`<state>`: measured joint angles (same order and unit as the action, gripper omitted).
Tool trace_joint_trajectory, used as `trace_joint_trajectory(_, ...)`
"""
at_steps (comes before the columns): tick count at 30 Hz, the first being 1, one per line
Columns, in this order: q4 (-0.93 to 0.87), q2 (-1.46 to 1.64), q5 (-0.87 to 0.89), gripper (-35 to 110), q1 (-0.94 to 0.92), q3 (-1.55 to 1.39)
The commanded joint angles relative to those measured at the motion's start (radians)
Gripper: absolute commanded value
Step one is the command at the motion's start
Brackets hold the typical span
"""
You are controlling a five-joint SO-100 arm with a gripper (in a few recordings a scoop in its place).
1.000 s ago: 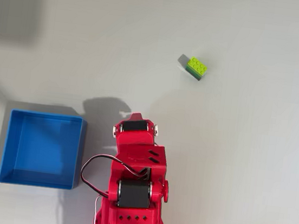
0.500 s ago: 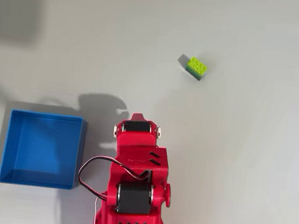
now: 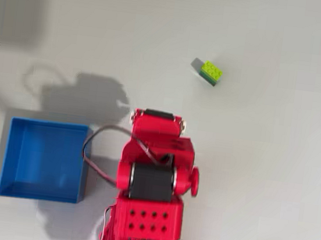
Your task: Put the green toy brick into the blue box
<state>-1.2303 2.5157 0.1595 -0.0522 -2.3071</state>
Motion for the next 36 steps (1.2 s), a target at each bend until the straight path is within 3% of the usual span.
trace_joint_trajectory(1, -0.032, -0.150, 0.066, 0, -0.061, 0.207)
trace_joint_trajectory(11, -0.037, -0.515, 0.129, 4, -0.189, 0.548)
trace_joint_trajectory(20, -0.052, -0.821, 0.160, 18, -0.267, 0.785)
trace_joint_trajectory(36, -0.063, -1.117, 0.235, 24, -0.287, 0.973)
